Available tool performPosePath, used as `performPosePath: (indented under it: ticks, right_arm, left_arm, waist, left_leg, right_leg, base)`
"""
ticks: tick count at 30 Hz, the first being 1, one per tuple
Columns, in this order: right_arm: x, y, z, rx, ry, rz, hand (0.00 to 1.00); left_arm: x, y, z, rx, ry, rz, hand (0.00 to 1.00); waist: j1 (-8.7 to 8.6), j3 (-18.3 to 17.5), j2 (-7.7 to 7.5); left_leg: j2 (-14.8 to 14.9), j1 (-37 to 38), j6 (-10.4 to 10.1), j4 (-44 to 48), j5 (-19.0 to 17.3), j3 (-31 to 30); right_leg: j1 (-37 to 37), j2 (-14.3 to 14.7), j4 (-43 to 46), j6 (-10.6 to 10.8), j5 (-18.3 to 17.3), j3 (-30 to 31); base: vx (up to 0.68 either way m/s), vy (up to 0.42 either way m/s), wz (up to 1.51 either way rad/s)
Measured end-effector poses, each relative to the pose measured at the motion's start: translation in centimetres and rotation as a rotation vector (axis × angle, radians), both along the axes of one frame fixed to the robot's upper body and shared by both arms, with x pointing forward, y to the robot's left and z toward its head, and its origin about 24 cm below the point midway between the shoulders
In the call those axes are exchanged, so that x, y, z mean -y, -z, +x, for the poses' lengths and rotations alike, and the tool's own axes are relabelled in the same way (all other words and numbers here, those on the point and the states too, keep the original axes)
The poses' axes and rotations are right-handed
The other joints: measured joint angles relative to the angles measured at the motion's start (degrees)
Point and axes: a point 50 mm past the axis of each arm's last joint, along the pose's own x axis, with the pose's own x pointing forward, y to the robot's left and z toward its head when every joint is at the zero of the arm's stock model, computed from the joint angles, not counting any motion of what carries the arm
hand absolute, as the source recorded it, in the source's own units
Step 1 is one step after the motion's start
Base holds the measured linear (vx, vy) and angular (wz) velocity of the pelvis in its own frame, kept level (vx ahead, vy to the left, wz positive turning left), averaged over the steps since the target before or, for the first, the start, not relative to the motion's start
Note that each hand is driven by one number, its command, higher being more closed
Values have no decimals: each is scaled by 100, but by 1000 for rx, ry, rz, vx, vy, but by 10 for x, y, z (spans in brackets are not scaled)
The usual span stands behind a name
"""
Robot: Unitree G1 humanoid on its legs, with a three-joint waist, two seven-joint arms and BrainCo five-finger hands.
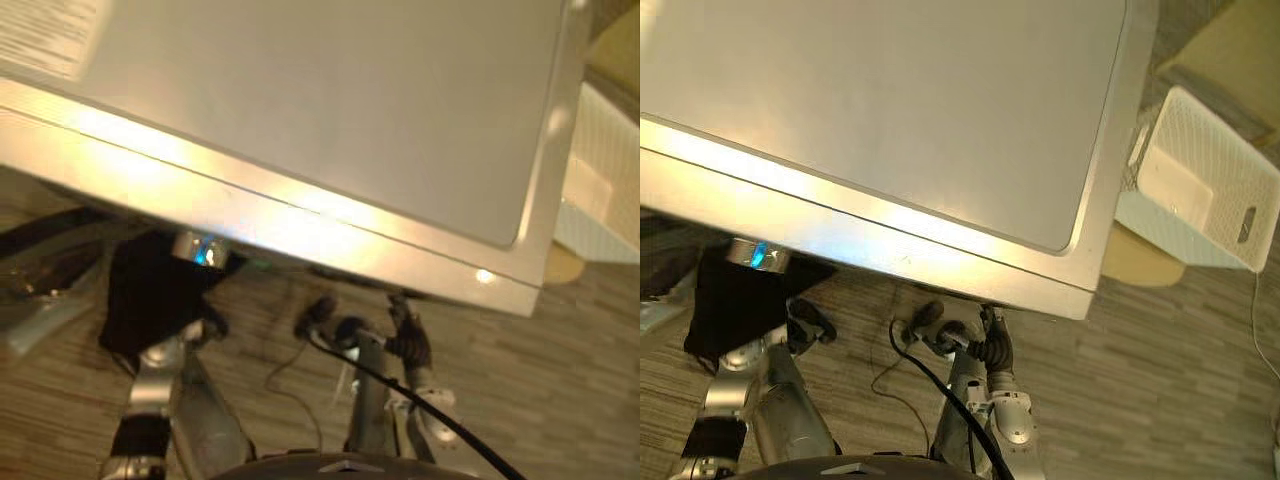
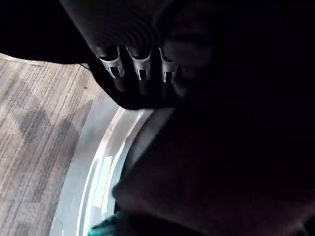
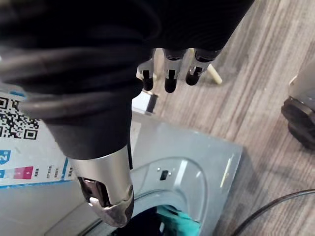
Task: Pick up the laundry basket with both hands and put the clothes into the washing machine.
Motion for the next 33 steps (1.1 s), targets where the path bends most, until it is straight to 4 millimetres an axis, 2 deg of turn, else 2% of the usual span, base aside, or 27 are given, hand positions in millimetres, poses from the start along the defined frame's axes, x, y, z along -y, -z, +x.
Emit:
performPosePath:
  ticks: [2, 5, 10, 19, 22, 23, 27, 29, 30, 32, 33]
  right_arm:
    - [1, 14, -4, -66, -4, -6, 0]
    - [4, 31, -3, -141, -17, -22, 0]
    - [1, 42, 8, -188, -36, -27, 0]
    - [1, 40, 13, -173, -35, -26, 0]
    - [0, 34, 15, -144, -22, -12, 0]
    - [-1, 26, 18, -107, -17, -5, 0]
    - [-1, -4, 30, 39, 23, 53, 0]
    - [-4, -17, 34, 105, 61, 138, 0]
    - [-5, -19, 34, 114, 64, 158, 0]
    - [-13, -25, 36, 141, 80, 271, 0]
    - [-15, -27, 37, 152, 74, 299, 0]
  left_arm:
    - [10, 5, -4, -12, 61, -11, 0]
    - [26, 1, 3, 11, 162, -37, 0]
    - [38, -2, 21, 22, 222, -79, 0]
    - [37, -8, 30, 42, 226, -87, 0]
    - [36, -8, 37, 37, 218, -102, 0]
    - [36, -11, 42, 49, 211, -112, 0]
    - [43, -46, 75, 165, 192, -140, 0]
    - [51, -84, 102, 265, 188, -105, 0]
    - [53, -94, 109, 288, 186, -86, 0]
    - [59, -135, 131, 367, 174, -7, 0]
    - [61, -146, 136, 389, 171, -2, 0]
  waist:
    - [4, -150, 43]
    - [-28, -300, 30]
    - [-56, -323, 20]
    - [-55, -322, 19]
    - [-58, -289, -26]
    - [-63, -268, -46]
    - [-72, 89, -181]
    - [-106, 324, -223]
    - [-128, 390, -254]
    - [-225, 488, -268]
    - [-264, 531, -269]
  left_leg:
    - [-123, 231, -29, -179, 66, -19]
    - [-357, 450, -29, -497, 218, -54]
    - [-537, 462, -28, -806, 388, -57]
    - [-486, 464, 20, -786, 477, -5]
    - [-343, 438, 42, -698, 454, 47]
    - [-257, 337, 53, -603, 434, 52]
    - [61, -152, 76, -140, 248, 58]
    - [362, -672, 142, 272, 110, 18]
    - [411, -773, 142, 369, 77, 27]
    - [693, -1290, 209, 918, -164, 20]
    - [758, -1398, 215, 1057, -246, -5]
  right_leg:
    - [306, -11, -113, 10, -1, -110]
    - [555, -75, -256, 75, 32, -219]
    - [547, -68, -403, 83, 87, -261]
    - [527, -33, -467, 57, 201, -259]
    - [457, 83, -530, 16, 268, -192]
    - [335, 145, -514, -10, 287, -120]
    - [-264, 161, -160, -96, 228, 82]
    - [-787, 224, 46, -108, 218, 185]
    - [-928, 216, 123, -113, 219, 251]
    - [-1527, 154, 494, -154, 198, 411]
    - [-1634, 124, 584, -160, 190, 420]
  base:
    - [28, -75, 33]
    - [-18, -71, 29]
    - [-57, -62, 11]
    - [-11, -35, -3]
    - [-35, -36, -23]
    - [-83, -38, -33]
    - [-118, -31, -36]
    - [-129, 1, -56]
    - [-125, 20, -52]
    - [-108, 40, -59]
    - [-81, 66, -60]
